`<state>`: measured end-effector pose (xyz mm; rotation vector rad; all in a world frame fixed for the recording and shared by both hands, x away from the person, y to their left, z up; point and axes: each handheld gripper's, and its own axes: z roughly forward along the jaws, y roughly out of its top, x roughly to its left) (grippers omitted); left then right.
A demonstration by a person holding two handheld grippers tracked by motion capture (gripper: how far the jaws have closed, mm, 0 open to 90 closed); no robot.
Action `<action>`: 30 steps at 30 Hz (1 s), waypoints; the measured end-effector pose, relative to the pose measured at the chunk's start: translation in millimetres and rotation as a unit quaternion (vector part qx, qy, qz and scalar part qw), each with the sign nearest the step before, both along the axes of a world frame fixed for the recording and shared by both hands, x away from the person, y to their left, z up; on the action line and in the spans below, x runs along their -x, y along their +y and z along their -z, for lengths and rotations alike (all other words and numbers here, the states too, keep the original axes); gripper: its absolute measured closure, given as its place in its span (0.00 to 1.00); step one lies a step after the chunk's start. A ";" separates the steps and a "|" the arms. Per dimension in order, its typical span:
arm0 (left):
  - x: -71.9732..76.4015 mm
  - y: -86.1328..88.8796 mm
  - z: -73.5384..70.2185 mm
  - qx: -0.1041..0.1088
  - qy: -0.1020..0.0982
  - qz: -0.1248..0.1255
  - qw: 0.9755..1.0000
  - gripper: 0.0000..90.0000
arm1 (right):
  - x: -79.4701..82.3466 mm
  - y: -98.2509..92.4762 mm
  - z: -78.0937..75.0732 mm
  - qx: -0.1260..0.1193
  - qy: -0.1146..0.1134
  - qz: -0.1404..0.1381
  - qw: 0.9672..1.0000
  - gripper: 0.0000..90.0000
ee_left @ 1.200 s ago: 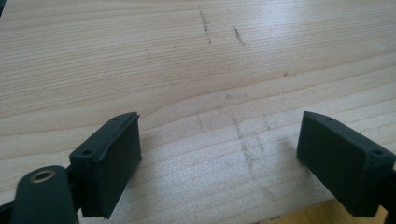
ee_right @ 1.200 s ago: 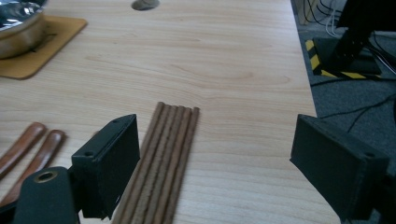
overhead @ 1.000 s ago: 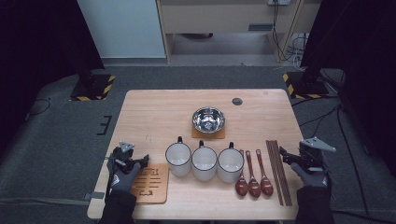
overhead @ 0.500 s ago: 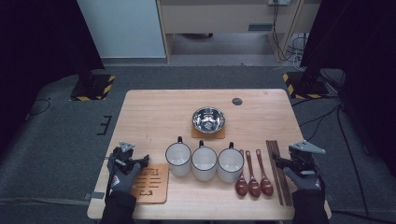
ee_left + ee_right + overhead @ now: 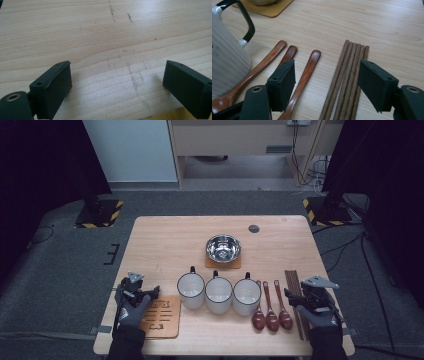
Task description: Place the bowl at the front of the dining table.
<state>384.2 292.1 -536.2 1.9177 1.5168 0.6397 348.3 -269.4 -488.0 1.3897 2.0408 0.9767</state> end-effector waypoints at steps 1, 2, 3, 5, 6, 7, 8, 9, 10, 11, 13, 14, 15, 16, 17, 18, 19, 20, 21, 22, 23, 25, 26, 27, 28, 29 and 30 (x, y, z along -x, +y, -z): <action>0.0 -0.1 0.0 0.000 0.000 0.000 1.000 0.08 | 0.5 1.2 0.6 -0.002 0.002 -0.001 1.000 0.34; 0.0 -0.1 0.0 0.000 0.000 -0.001 1.000 0.08 | 1.4 2.6 1.4 -0.002 0.004 -0.004 1.000 0.34; 0.0 -0.1 0.0 0.000 0.000 -0.001 1.000 0.08 | 1.9 3.8 2.0 0.000 0.006 -0.007 1.000 0.34; 0.0 -0.1 0.0 0.000 0.000 -0.001 1.000 0.08 | 3.0 5.9 3.1 -0.001 0.008 -0.010 1.000 0.35; 0.0 -0.1 0.0 0.000 0.000 -0.001 1.000 0.08 | 3.2 6.6 3.6 -0.001 0.011 -0.012 1.000 0.35; 0.0 -0.1 0.0 0.000 0.000 -0.001 1.000 0.08 | 3.5 7.7 4.4 -0.003 0.013 -0.012 1.000 0.36; 0.0 0.0 0.0 0.000 0.000 0.000 1.000 0.08 | 3.2 8.2 5.7 -0.001 0.013 -0.014 1.000 0.36; 0.0 0.0 0.0 0.000 0.000 0.000 1.000 0.08 | 3.1 9.0 6.9 0.000 0.016 -0.014 1.000 0.36; 0.0 0.0 0.0 0.000 0.000 0.000 1.000 0.08 | 3.0 9.9 8.4 -0.001 0.019 -0.013 1.000 0.37; 0.0 -0.2 0.0 -0.001 0.000 0.000 1.000 0.07 | 2.7 10.4 9.9 0.000 0.021 -0.015 1.000 0.37; -0.1 -0.2 0.1 -0.001 0.000 0.000 1.000 0.07 | 2.4 11.7 12.7 0.003 0.027 -0.015 1.000 0.38; -0.1 -0.2 0.1 -0.001 0.000 0.000 1.000 0.07 | 2.3 12.1 13.9 0.006 0.029 -0.015 0.999 0.38; -0.1 -0.2 0.1 -0.001 0.000 0.000 1.000 0.07 | 2.2 12.3 14.6 0.008 0.030 -0.016 0.999 0.39; -0.1 -0.2 0.1 -0.001 0.000 0.000 1.000 0.07 | 2.0 12.4 15.5 0.008 0.031 -0.016 0.999 0.39; -0.1 -0.2 0.1 -0.001 0.000 0.000 1.000 0.07 | 1.9 12.5 16.0 0.008 0.033 -0.015 0.999 0.39; -0.1 -0.2 0.1 -0.001 0.000 0.000 1.000 0.07 | 1.7 12.4 16.7 0.007 0.034 -0.015 0.999 0.40; -0.1 -0.2 0.1 -0.001 0.000 0.000 1.000 0.07 | 1.6 12.4 17.6 0.005 0.037 -0.015 0.999 0.40; -0.1 -0.2 0.1 -0.001 0.000 0.000 1.000 0.07 | 1.5 12.5 18.3 0.005 0.039 -0.015 0.999 0.40; -0.1 -0.2 0.1 -0.001 0.000 0.000 1.000 0.07 | 1.4 12.6 19.1 0.006 0.040 -0.016 0.999 0.40; -0.1 -0.2 0.1 -0.001 0.000 0.000 1.000 0.07 | 1.5 12.8 19.6 0.006 0.041 -0.016 0.999 0.40; -0.1 -0.2 0.1 -0.001 0.001 0.000 1.000 0.07 | 1.7 13.4 19.9 0.005 0.043 -0.015 0.999 0.41; -0.1 -0.2 0.1 -0.001 0.001 0.000 1.000 0.07 | 1.8 14.4 20.6 0.006 0.044 -0.018 0.999 0.41; -0.1 -0.1 0.1 -0.001 0.001 0.000 1.000 0.07 | 2.1 15.2 21.0 0.005 0.044 -0.018 0.999 0.42; -0.2 -0.1 0.1 0.000 0.001 0.001 1.000 0.07 | 2.2 16.0 21.5 0.005 0.046 -0.019 0.999 0.42; -0.2 -0.1 0.1 0.000 0.001 0.001 1.000 0.07 | 2.2 17.1 22.7 0.007 0.047 -0.020 0.999 0.42; -0.2 -0.1 0.1 0.000 0.001 0.001 1.000 0.07 | 2.0 17.7 23.5 0.009 0.048 -0.021 0.999 0.43; -0.1 -0.1 0.1 0.000 0.001 0.001 1.000 0.07 | 2.2 18.7 24.4 0.010 0.051 -0.020 0.998 0.43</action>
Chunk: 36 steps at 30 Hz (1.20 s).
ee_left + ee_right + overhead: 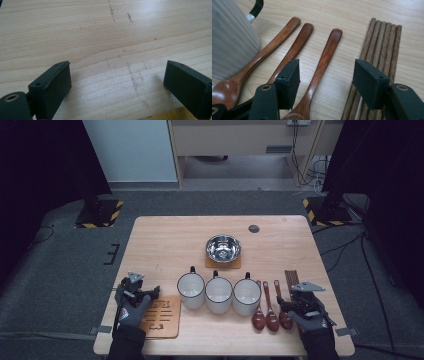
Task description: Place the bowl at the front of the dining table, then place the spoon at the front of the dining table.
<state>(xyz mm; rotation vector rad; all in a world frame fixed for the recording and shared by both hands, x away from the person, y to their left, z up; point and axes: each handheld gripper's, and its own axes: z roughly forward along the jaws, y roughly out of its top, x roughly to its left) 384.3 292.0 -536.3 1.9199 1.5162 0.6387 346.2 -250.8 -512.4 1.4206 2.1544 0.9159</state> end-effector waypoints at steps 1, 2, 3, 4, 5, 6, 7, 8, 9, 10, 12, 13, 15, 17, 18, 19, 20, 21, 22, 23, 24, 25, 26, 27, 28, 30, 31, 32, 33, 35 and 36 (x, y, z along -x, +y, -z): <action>0.0 0.0 0.0 0.000 0.000 0.000 1.000 0.07 | 0.0 0.2 0.9 0.001 -0.001 -0.001 1.000 0.44; -0.1 0.0 0.0 0.000 0.000 0.000 1.000 0.07 | 0.7 0.8 1.4 -0.001 0.002 -0.001 1.000 0.45; -0.1 0.0 0.0 0.000 0.000 0.000 1.000 0.07 | 1.1 1.5 1.7 0.001 0.002 -0.002 1.000 0.46; -0.1 0.0 0.0 0.000 0.000 0.001 1.000 0.07 | 1.3 2.1 2.0 0.005 0.001 -0.003 1.000 0.46; -0.2 0.0 0.0 0.000 0.001 0.001 1.000 0.07 | 1.3 2.6 2.0 0.008 0.001 -0.004 1.000 0.47; -0.2 0.0 0.0 0.000 0.001 0.001 1.000 0.07 | 1.3 2.8 1.6 0.008 0.001 -0.003 1.000 0.48; -0.2 0.0 0.0 0.000 0.001 0.001 1.000 0.07 | 1.4 2.7 1.4 0.007 0.001 -0.004 1.000 0.49; -0.2 0.0 0.0 0.000 0.001 0.001 1.000 0.07 | 1.8 2.7 1.2 0.006 -0.001 -0.004 1.000 0.50; -0.2 0.0 0.1 0.000 0.001 0.001 1.000 0.07 | 2.1 2.8 0.9 0.004 0.000 -0.004 1.000 0.51; -0.2 0.0 0.1 0.000 0.000 0.001 1.000 0.07 | 2.3 2.9 0.8 0.003 0.000 -0.004 1.000 0.53; -0.2 0.0 0.0 0.000 0.001 0.001 1.000 0.07 | 2.3 3.5 1.5 0.004 0.002 -0.006 1.000 0.56; -0.2 0.0 0.1 0.000 0.001 0.001 1.000 0.07 | 2.3 4.1 2.1 0.007 0.005 -0.008 1.000 0.57; -0.2 0.0 0.1 0.000 0.001 0.001 1.000 0.07 | 2.6 6.0 3.3 0.011 0.008 -0.010 1.000 0.59; -0.2 0.0 0.0 0.000 0.001 0.001 1.000 0.07 | 2.0 6.9 3.8 0.010 0.012 -0.013 1.000 0.62; -0.2 0.0 0.0 0.000 0.001 0.001 1.000 0.07 | 1.9 7.1 4.1 0.011 0.013 -0.015 1.000 0.63; -0.3 -0.1 0.1 0.000 0.001 0.001 1.000 0.07 | 2.0 7.5 4.2 0.009 0.016 -0.016 1.000 0.64; -0.3 -0.1 0.1 0.000 0.001 0.001 1.000 0.06 | 2.2 7.8 4.2 0.009 0.018 -0.015 1.000 0.65; -0.3 -0.1 0.1 0.000 0.001 0.001 1.000 0.06 | 2.6 8.1 4.1 0.009 0.020 -0.014 1.000 0.66; -0.3 -0.2 0.1 0.000 0.001 0.001 1.000 0.06 | 2.8 8.2 4.0 0.010 0.020 -0.013 1.000 0.67; -0.3 -0.2 0.1 0.000 0.001 0.001 1.000 0.06 | 2.8 8.4 3.8 0.009 0.021 -0.013 1.000 0.68; -0.3 -0.2 0.1 0.000 0.001 0.001 1.000 0.06 | 2.8 8.7 3.9 0.008 0.023 -0.012 1.000 0.69; -0.3 -0.1 0.1 0.000 0.001 0.001 1.000 0.06 | 2.6 9.2 4.3 0.009 0.025 -0.012 1.000 0.69; -0.3 -0.2 0.1 0.000 0.001 0.001 1.000 0.06 | 2.0 9.7 5.3 0.011 0.024 -0.013 1.000 0.71; -0.3 -0.2 0.1 0.000 0.001 0.001 1.000 0.06 | 2.0 10.0 5.4 0.010 0.029 -0.013 0.999 0.72; -0.3 -0.2 0.1 0.000 0.001 0.001 1.000 0.06 | 1.5 10.1 6.0 0.011 0.029 -0.015 0.999 0.73; -0.3 -0.2 0.1 0.000 0.001 0.001 1.000 0.06 | 1.5 11.1 6.3 0.011 0.032 -0.013 0.999 0.74; -0.3 -0.1 0.1 0.000 0.001 0.001 1.000 0.06 | 1.8 11.6 6.6 0.013 0.032 -0.013 0.999 0.75; -0.3 -0.1 0.1 0.000 0.001 0.001 1.000 0.06 | 2.3 12.4 6.4 0.012 0.035 -0.012 0.999 0.76; -0.3 -0.1 0.1 0.000 0.001 0.001 1.000 0.06 | 2.2 12.6 6.5 0.012 0.036 -0.012 0.999 0.77; -0.4 -0.2 0.1 0.000 0.001 0.001 1.000 0.06 | 2.0 13.1 7.1 0.016 0.035 -0.011 0.999 0.79; -0.4 -0.2 0.1 0.000 0.001 0.001 1.000 0.06 | 2.3 13.3 7.1 0.016 0.037 -0.010 0.999 0.80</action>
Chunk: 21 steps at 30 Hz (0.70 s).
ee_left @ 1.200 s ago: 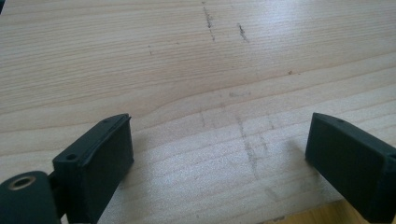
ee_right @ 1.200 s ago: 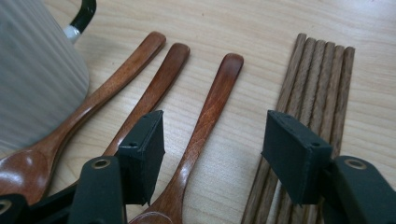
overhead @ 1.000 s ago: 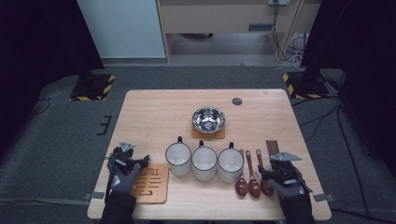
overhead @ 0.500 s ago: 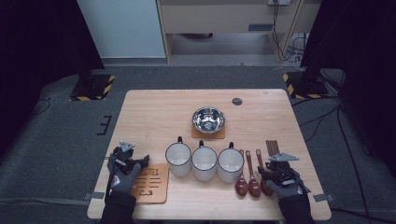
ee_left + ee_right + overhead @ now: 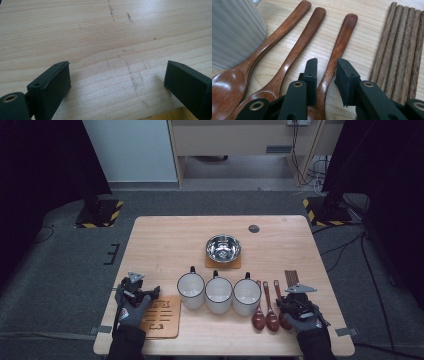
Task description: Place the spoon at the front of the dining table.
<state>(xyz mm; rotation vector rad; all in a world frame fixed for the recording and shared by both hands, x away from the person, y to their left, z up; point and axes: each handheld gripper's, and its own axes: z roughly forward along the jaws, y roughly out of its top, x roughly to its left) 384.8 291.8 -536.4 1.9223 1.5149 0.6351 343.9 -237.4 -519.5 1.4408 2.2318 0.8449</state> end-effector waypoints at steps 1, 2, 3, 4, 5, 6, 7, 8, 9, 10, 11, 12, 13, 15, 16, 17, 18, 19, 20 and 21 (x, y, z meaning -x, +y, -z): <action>-0.1 0.0 0.0 0.000 0.000 0.000 1.000 0.06 | 0.1 -0.2 0.4 0.002 0.000 0.000 1.000 0.80; -0.1 -0.1 0.0 0.000 0.000 0.000 1.000 0.06 | 0.3 0.0 0.5 0.003 0.000 0.002 1.000 0.80; -0.1 -0.1 0.0 0.000 0.000 0.000 1.000 0.06 | 0.6 -0.2 0.5 0.003 0.000 0.003 1.000 0.81; -0.1 -0.1 0.0 0.000 0.000 0.000 1.000 0.06 | 0.6 -0.4 0.7 0.004 -0.002 0.003 1.000 0.81; -0.1 -0.1 0.0 0.000 0.000 0.000 1.000 0.06 | 0.8 -0.3 0.7 0.006 -0.002 0.004 1.000 0.81; -0.1 -0.1 0.0 0.000 0.000 0.000 1.000 0.06 | 1.0 -0.3 0.8 0.006 -0.003 0.004 1.000 0.82; -0.1 -0.1 0.0 0.000 0.000 0.000 1.000 0.06 | 1.2 0.1 0.8 0.003 -0.002 0.006 1.000 0.82; -0.1 -0.1 0.0 0.000 0.000 0.000 1.000 0.06 | 0.9 0.2 1.0 0.003 -0.003 0.006 1.000 0.82; -0.1 -0.1 0.0 0.000 0.000 0.000 1.000 0.06 | 0.7 0.3 0.9 0.003 -0.003 0.005 1.000 0.83; -0.1 -0.1 0.0 0.000 0.000 0.000 1.000 0.06 | 0.2 0.2 0.8 0.005 -0.003 0.003 1.000 0.83; -0.1 -0.1 0.0 0.000 0.000 0.000 1.000 0.06 | -0.2 0.2 0.8 0.006 -0.003 0.003 1.000 0.84; -0.1 -0.1 0.0 0.000 0.000 0.000 1.000 0.06 | -0.6 0.2 0.8 0.007 -0.004 0.004 1.000 0.84; -0.1 -0.1 0.0 0.000 0.000 0.000 1.000 0.06 | -0.9 -0.2 1.0 0.007 -0.005 0.003 1.000 0.85; -0.1 -0.1 0.0 0.000 0.000 0.000 1.000 0.06 | -0.9 -0.6 1.0 0.006 -0.005 0.005 1.000 0.86; -0.1 -0.1 0.0 0.000 0.000 0.000 1.000 0.06 | -0.8 -0.5 0.9 0.007 -0.005 0.005 1.000 0.86; -0.1 -0.1 0.0 0.000 0.000 0.000 1.000 0.06 | -0.8 -0.5 1.0 0.007 -0.005 0.005 1.000 0.87; -0.1 -0.1 0.0 0.000 0.000 0.000 1.000 0.06 | -0.9 -0.5 1.1 0.007 -0.006 0.004 1.000 0.88; -0.1 -0.1 0.0 0.000 0.000 0.000 1.000 0.06 | -1.1 -0.5 1.2 0.007 -0.006 0.004 1.000 0.88; -0.1 -0.1 0.0 0.000 0.000 0.000 1.000 0.06 | -1.4 -0.4 1.3 0.007 -0.007 0.004 1.000 0.89; -0.1 -0.1 0.0 0.000 0.000 0.000 1.000 0.06 | -1.5 -0.4 1.3 0.006 -0.006 0.004 1.000 0.89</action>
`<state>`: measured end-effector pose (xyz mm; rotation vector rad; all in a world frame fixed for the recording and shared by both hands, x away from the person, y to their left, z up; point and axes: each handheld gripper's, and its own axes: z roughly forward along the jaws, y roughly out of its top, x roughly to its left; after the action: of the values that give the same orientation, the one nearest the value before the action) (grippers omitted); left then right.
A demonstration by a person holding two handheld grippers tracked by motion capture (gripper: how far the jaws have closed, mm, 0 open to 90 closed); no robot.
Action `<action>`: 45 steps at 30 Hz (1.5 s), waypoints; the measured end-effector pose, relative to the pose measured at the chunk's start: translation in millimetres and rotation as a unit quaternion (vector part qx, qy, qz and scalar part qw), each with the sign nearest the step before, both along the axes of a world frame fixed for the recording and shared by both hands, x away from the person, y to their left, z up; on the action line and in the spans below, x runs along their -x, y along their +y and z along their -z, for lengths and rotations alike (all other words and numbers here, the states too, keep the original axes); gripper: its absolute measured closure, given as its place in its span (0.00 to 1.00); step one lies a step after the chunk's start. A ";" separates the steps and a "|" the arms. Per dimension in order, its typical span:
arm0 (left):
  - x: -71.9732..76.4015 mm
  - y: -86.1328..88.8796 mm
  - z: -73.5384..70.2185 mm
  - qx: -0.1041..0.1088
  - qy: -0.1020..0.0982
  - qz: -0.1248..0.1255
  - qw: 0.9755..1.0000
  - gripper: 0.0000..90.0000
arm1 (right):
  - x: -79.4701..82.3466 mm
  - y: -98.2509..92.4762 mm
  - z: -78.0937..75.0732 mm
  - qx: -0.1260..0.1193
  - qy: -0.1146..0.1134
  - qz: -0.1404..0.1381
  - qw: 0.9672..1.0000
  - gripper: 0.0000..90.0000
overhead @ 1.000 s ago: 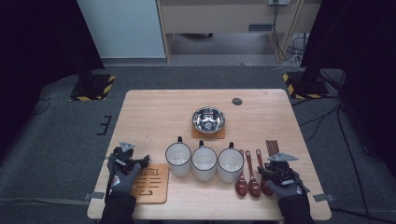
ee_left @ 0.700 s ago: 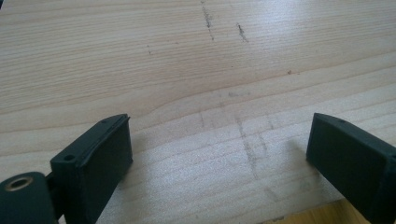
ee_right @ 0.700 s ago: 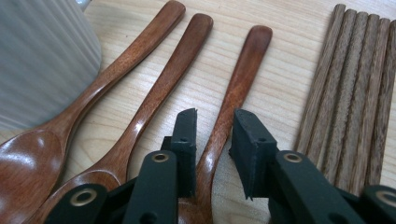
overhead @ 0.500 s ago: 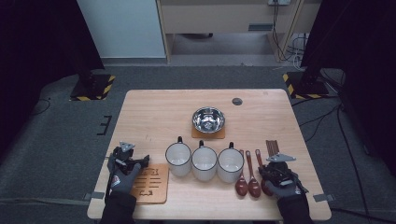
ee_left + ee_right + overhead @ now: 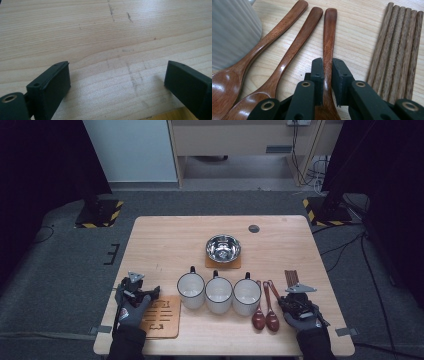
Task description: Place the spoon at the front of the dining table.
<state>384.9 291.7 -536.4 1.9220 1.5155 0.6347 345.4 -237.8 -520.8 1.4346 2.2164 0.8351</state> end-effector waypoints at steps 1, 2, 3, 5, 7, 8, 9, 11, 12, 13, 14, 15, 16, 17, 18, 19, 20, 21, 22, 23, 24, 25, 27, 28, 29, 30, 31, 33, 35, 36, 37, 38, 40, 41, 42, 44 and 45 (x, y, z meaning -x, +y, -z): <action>0.0 0.0 0.0 0.000 0.000 0.000 1.000 0.06 | -0.3 -0.6 0.0 0.000 0.000 -0.002 1.000 0.89; 0.0 0.0 0.0 0.000 0.000 0.000 1.000 0.06 | -0.3 -0.8 0.0 0.000 0.000 -0.002 1.000 0.89; 0.0 0.0 0.0 0.000 0.000 0.000 1.000 0.06 | -0.3 -0.7 -0.1 -0.001 0.002 -0.001 1.000 0.89; 0.0 0.0 0.0 0.000 0.000 0.000 1.000 0.06 | -0.4 -0.7 -0.2 -0.001 0.002 -0.001 1.000 0.89; 0.0 0.0 0.0 0.000 0.000 0.000 1.000 0.06 | -0.5 -0.7 0.1 -0.001 0.000 -0.004 1.000 0.89; 0.0 0.0 0.0 0.000 0.000 0.000 1.000 0.06 | -0.5 -0.7 0.2 -0.002 0.000 -0.004 1.000 0.89; 0.0 0.0 0.0 0.000 0.000 0.000 1.000 0.06 | -0.5 -1.0 0.2 -0.003 0.000 -0.004 1.000 0.87; 0.0 0.0 0.0 0.000 0.000 0.000 1.000 0.06 | -0.5 -1.6 0.1 -0.006 0.000 -0.005 1.000 0.84; 0.0 0.0 0.0 0.000 0.000 0.000 1.000 0.06 | 0.0 -2.3 -0.4 -0.009 -0.001 -0.006 1.000 0.84; 0.0 0.0 0.0 0.000 0.000 0.000 1.000 0.06 | 0.7 -3.1 -1.5 -0.011 -0.003 -0.006 1.000 0.83; 0.0 0.0 0.0 0.000 0.000 0.000 1.000 0.06 | 1.3 -3.3 -2.4 -0.013 -0.004 -0.004 1.000 0.83; 0.0 0.0 0.0 0.000 0.000 0.000 1.000 0.06 | 2.1 -4.3 -3.7 -0.014 -0.005 -0.003 1.000 0.82; 0.0 0.0 0.0 0.000 0.000 0.000 1.000 0.06 | 3.0 -5.6 -5.1 -0.016 -0.007 -0.003 1.000 0.82; 0.0 0.0 0.0 0.000 0.000 0.000 1.000 0.06 | 4.5 -6.9 -6.8 -0.018 -0.008 0.001 1.000 0.82; -0.1 0.0 0.0 0.000 0.000 0.000 1.000 0.06 | 5.2 -8.0 -7.7 -0.019 -0.009 0.002 1.000 0.82; -0.2 0.0 0.0 0.000 0.000 0.000 1.000 0.05 | 6.2 -9.1 -8.7 -0.022 -0.011 0.004 1.000 0.82; -0.2 0.0 0.0 0.000 0.000 -0.001 1.000 0.05 | 7.2 -9.9 -9.1 -0.023 -0.012 0.005 1.000 0.82; -0.2 0.0 0.0 0.000 0.001 -0.001 1.000 0.05 | 8.1 -10.2 -9.0 -0.024 -0.010 0.006 1.000 0.83; -0.2 0.0 0.0 0.000 0.001 -0.001 1.000 0.05 | 8.5 -10.5 -8.3 -0.022 -0.011 0.004 1.000 0.83; -0.2 0.0 0.1 0.000 0.000 -0.001 1.000 0.05 | 8.7 -10.0 -7.3 -0.021 -0.008 0.005 1.000 0.83; -0.2 0.0 0.1 0.000 0.000 -0.001 1.000 0.05 | 8.8 -9.3 -6.2 -0.020 -0.005 0.004 1.000 0.83; -0.2 0.0 0.0 0.000 0.000 -0.001 1.000 0.05 | 8.5 -8.6 -5.1 -0.016 -0.006 0.003 1.000 0.83; -0.2 0.0 0.0 0.000 0.001 0.000 1.000 0.05 | 8.6 -6.8 -4.2 -0.012 -0.004 0.001 1.000 0.83; -0.2 0.0 0.0 0.000 0.001 0.000 1.000 0.05 | 8.7 -6.1 -4.2 -0.012 -0.002 0.000 1.000 0.84; -0.2 0.0 0.0 0.000 0.001 -0.001 1.000 0.05 | 8.8 -5.6 -3.8 -0.012 -0.002 0.000 1.000 0.84; -0.2 0.0 0.0 0.000 0.000 -0.001 1.000 0.05 | 8.6 -5.5 -3.3 -0.012 -0.001 -0.001 1.000 0.84; -0.2 0.0 0.0 0.000 0.000 -0.001 1.000 0.05 | 8.5 -5.6 -2.6 -0.011 0.000 0.000 1.000 0.85; -0.2 0.0 0.1 0.000 0.000 -0.001 1.000 0.05 | 8.0 -6.1 -1.2 -0.011 0.002 0.001 1.000 0.85; -0.2 0.0 0.0 0.000 0.000 -0.001 1.000 0.05 | 8.0 -6.5 -0.8 -0.012 0.002 0.001 1.000 0.86; -0.2 0.0 0.0 0.000 0.000 -0.001 1.000 0.05 | 8.1 -6.2 -0.9 -0.012 0.002 0.001 1.000 0.87; -0.2 0.0 0.0 0.000 0.000 -0.001 1.000 0.05 | 8.2 -5.9 -1.1 -0.012 0.002 0.000 1.000 0.87; -0.2 0.0 0.1 0.000 0.000 -0.001 1.000 0.05 | 8.2 -5.6 -0.8 -0.010 0.003 -0.001 1.000 0.87; -0.2 0.0 0.0 0.000 0.000 -0.001 1.000 0.05 | 8.1 -5.3 -0.4 -0.011 0.004 0.000 1.000 0.87; -0.2 0.0 0.0 0.000 0.000 -0.001 1.000 0.05 | 8.1 -5.5 -0.3 -0.011 0.003 -0.001 1.000 0.87; -0.2 0.0 0.0 0.000 0.001 -0.001 1.000 0.05 | 8.2 -5.4 -0.3 -0.011 0.002 -0.001 1.000 0.87; -0.2 0.0 0.0 0.000 0.000 -0.001 1.000 0.05 | 8.3 -5.3 -0.3 -0.010 0.002 -0.001 1.000 0.87; -0.2 0.0 0.0 0.000 0.000 -0.001 1.000 0.05 | 8.3 -5.2 -0.1 -0.008 0.001 -0.001 1.000 0.87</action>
<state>385.1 291.7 -536.5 1.9219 1.5174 0.6347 337.1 -243.0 -520.7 1.4405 2.2177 0.8558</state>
